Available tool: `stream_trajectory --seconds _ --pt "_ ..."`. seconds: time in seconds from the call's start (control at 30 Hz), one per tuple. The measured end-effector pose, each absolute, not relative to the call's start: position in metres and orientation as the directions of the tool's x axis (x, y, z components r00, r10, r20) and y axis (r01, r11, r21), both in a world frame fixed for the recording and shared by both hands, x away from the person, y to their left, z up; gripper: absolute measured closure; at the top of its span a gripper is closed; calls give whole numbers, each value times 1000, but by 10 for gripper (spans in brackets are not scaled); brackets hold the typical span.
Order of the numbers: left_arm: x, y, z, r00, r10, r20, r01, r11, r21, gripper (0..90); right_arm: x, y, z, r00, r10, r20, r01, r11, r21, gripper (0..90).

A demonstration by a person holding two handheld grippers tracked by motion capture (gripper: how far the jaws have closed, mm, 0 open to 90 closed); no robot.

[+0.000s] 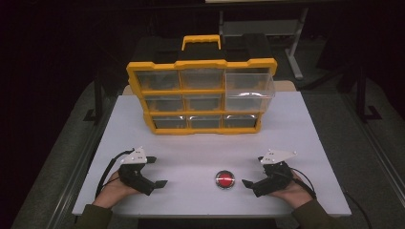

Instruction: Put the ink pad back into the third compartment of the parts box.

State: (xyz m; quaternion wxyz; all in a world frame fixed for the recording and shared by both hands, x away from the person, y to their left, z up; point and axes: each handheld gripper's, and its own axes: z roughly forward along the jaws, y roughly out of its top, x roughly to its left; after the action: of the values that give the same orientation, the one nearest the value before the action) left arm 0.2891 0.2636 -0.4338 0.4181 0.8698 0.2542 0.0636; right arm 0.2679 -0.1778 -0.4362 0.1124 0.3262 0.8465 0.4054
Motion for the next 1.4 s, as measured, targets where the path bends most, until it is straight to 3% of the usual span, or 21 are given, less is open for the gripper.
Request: stream_trajectory --seconds 1.4 --pt "285 263 -435 865 487 -119 396 -518 758 0 283 -169 -418 -788 606 104 444 444 778 0"
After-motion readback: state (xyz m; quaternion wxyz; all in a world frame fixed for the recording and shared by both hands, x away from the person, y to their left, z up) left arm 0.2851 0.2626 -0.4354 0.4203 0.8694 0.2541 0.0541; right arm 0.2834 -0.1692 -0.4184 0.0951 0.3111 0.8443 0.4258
